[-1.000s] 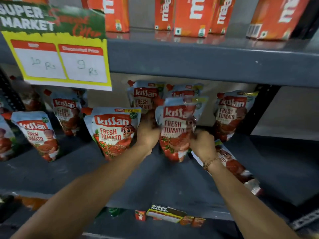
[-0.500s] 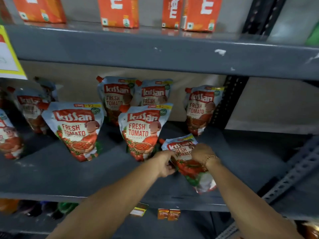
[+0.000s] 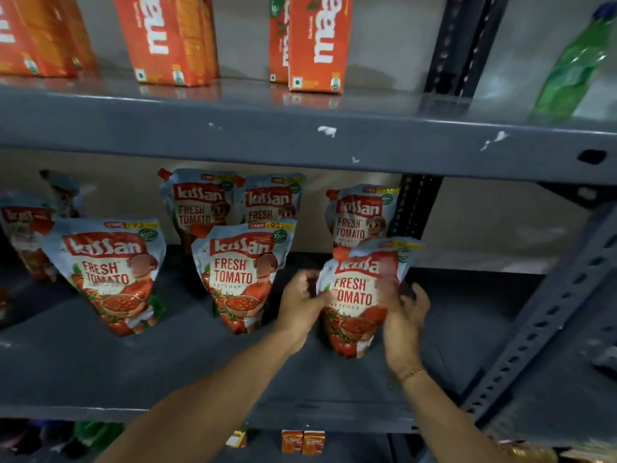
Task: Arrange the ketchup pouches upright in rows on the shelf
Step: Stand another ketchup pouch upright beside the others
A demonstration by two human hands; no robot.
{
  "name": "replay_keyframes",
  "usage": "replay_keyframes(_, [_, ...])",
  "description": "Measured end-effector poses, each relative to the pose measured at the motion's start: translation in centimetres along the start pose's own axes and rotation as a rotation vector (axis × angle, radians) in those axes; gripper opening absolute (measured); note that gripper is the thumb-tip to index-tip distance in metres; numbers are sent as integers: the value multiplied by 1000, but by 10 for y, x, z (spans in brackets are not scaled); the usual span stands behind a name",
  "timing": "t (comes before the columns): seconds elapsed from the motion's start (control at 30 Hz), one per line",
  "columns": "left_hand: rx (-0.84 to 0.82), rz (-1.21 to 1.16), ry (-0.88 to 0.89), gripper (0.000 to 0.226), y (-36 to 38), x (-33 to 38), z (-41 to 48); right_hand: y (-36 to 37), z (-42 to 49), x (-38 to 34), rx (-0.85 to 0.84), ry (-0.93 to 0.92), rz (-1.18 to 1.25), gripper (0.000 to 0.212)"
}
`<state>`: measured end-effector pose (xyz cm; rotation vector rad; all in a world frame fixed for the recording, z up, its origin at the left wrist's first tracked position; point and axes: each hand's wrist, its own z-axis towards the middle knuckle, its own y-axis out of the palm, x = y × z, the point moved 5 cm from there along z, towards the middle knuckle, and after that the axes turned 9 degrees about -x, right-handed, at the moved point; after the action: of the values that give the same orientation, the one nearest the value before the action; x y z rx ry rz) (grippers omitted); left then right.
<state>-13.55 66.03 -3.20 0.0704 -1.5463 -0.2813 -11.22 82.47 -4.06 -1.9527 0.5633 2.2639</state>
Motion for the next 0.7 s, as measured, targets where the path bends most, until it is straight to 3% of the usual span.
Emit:
replay_keyframes(0.1, [-81,-230,-13,18,17,7,7,5,23,-6,-65,82,351,29])
replay_keyframes(0.17, [-74,-341,-48,5,25,16,13,10,36,-15,-54,83,425,23])
replay_keyframes(0.3, [-20,-392,-64,10,32,23,25,13,47,-26,51,43,506,16])
replay_keyframes(0.6, [-113,-321,9,8,44,24,37,5,45,-32,87,-45,389,24])
replay_keyframes(0.7, [-43,-161,3,24,30,11,20,7,19,-12,193,-61,170,37])
